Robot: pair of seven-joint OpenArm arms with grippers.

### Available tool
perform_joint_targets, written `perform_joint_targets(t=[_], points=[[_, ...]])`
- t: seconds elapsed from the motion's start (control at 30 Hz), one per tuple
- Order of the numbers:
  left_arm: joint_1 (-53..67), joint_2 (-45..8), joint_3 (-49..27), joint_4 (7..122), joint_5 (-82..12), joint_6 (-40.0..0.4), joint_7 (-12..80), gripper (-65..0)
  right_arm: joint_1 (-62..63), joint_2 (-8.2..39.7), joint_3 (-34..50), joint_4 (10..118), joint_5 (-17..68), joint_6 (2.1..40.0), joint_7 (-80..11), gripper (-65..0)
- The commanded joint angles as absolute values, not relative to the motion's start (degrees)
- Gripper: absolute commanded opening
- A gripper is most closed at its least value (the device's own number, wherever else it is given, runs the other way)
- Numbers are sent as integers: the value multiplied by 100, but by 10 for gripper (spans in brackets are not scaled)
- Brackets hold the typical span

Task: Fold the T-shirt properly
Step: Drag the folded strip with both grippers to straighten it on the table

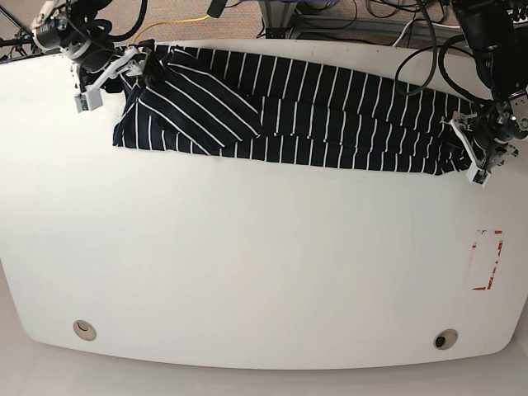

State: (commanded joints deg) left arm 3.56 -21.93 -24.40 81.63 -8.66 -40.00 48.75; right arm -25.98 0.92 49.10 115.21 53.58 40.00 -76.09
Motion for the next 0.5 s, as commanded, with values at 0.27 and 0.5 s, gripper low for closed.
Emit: perform_joint_targets(t=[0.27,0.5], points=[[365,-2202,-2167,8163,-866,-4000,4875,-306,-2563,84,5270,11521,6738,4000,-7609,-82],[365,-2185,-2176,8180,-866,-4000,4875,-306,-2360,22,4769,11477,6782,4000,-7609,-422]])
